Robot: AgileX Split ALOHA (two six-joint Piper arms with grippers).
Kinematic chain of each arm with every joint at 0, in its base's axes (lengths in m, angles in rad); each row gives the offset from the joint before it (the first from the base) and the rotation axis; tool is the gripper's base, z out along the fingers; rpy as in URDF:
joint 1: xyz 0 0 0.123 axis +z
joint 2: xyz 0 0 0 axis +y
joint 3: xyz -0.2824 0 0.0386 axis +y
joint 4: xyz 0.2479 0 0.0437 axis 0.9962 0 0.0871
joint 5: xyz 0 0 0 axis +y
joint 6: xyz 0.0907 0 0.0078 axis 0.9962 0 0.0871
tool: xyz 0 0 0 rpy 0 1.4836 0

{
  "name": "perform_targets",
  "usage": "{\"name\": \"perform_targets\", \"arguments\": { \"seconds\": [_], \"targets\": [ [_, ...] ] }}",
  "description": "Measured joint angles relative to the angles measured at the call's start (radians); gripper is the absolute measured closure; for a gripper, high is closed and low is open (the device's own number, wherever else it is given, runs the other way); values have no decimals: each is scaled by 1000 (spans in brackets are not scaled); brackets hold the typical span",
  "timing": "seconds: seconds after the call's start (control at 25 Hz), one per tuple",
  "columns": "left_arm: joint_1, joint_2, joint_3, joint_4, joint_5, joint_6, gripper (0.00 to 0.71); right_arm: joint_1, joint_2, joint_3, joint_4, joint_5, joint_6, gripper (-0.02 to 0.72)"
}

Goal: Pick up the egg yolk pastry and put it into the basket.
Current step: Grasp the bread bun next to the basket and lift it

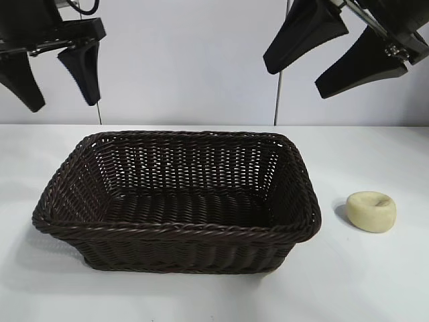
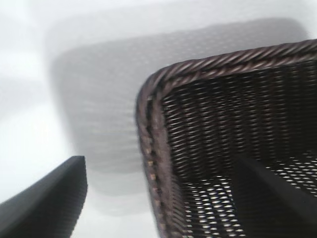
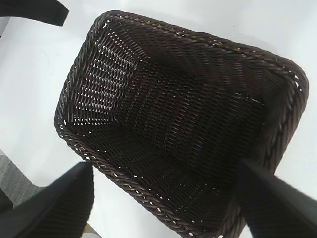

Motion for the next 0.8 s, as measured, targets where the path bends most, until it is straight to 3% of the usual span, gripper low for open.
{"name": "perform_targets", "arguments": {
  "seconds": [0.24,0.32,0.64,0.8],
  "targets": [
    [5,0,-1,227,1,-86,131,0,0,0,-1,0,0,136],
    [24,0,-1,240,1,-99,132,0,0,0,-1,0,0,136],
    [208,0,-1,166,1,-88,135,0,0,0,-1,0,0,136],
    [243,0,-1,125,1,-65,135,0,0,0,-1,0,0,136]
  ]
}}
